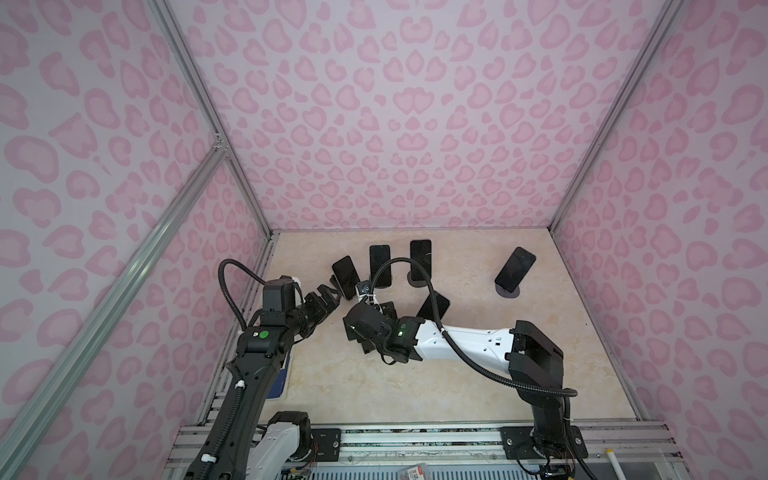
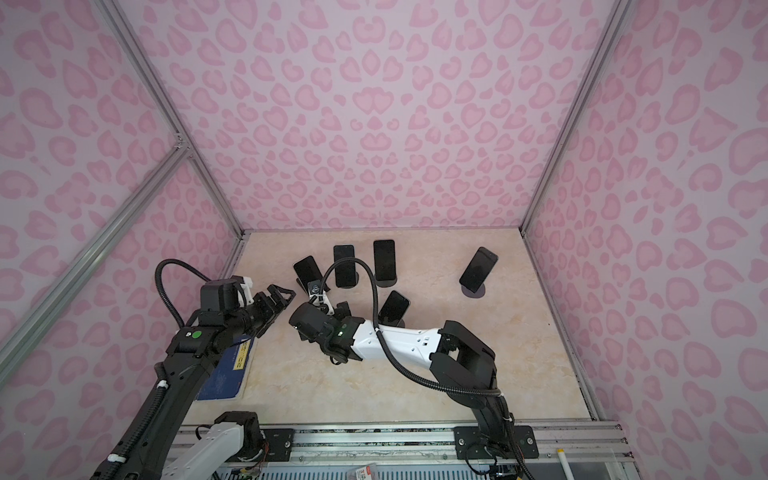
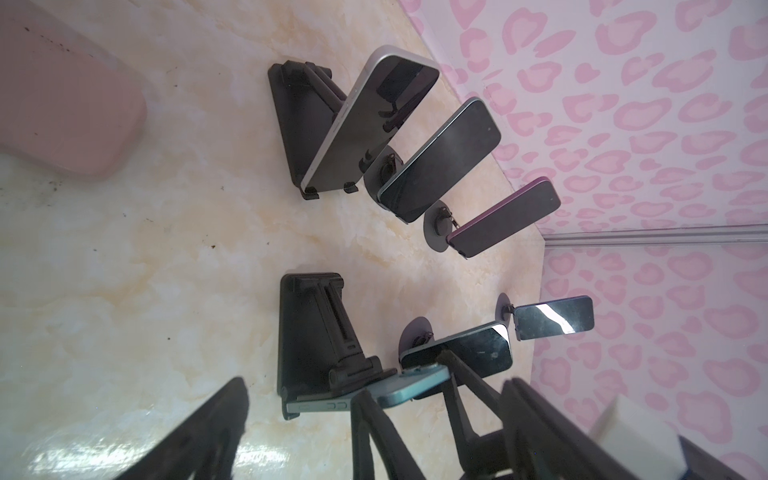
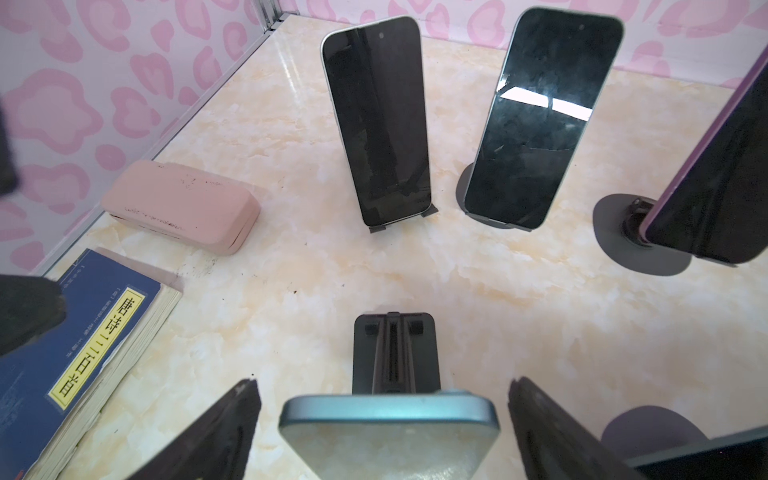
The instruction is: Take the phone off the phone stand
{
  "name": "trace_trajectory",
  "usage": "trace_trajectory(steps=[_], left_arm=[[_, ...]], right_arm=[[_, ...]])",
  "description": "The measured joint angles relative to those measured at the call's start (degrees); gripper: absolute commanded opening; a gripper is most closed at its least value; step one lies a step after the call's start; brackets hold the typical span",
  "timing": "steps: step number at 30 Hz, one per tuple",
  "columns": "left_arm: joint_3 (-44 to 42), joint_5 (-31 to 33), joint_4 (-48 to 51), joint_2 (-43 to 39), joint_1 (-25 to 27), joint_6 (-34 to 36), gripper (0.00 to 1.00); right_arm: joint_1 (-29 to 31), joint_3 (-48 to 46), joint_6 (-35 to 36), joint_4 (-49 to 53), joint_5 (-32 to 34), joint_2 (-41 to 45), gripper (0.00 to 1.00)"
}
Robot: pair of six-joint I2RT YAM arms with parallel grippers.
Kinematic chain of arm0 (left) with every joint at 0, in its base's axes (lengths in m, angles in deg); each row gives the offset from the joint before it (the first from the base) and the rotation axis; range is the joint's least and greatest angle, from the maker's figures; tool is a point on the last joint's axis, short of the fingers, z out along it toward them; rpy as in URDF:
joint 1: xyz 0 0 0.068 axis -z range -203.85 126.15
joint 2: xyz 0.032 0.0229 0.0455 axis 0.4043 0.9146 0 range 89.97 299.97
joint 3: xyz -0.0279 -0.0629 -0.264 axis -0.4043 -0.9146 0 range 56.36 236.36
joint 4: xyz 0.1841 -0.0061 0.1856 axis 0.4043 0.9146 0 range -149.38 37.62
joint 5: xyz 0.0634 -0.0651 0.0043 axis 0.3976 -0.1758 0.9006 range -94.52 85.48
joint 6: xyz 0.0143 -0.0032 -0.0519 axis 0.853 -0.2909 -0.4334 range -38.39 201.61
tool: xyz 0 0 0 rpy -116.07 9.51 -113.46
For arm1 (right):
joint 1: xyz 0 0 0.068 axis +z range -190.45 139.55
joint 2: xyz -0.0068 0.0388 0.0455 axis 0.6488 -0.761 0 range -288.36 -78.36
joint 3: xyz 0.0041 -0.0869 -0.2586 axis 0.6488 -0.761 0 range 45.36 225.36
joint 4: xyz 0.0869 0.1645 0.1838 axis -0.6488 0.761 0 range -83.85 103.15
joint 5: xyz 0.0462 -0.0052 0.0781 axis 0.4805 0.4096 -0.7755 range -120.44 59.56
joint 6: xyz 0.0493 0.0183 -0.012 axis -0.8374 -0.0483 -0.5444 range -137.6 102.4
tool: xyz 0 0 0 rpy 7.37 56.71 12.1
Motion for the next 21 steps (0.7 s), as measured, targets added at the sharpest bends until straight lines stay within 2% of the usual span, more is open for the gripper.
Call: trace_trajectory(steps=[13, 21], left_arm=[[0.44, -0.37, 0.2, -0.02, -0.26, 0.0, 0.97], [0.44, -0.35, 0.2, 0.0, -0.26, 0.02, 0.97]], right_arm=[[0.11, -0.22, -0.04, -0.07, 0.44, -1.25, 0.9], [0.2, -0.22, -0.17, -0.13, 1.14, -1.64, 0.84]])
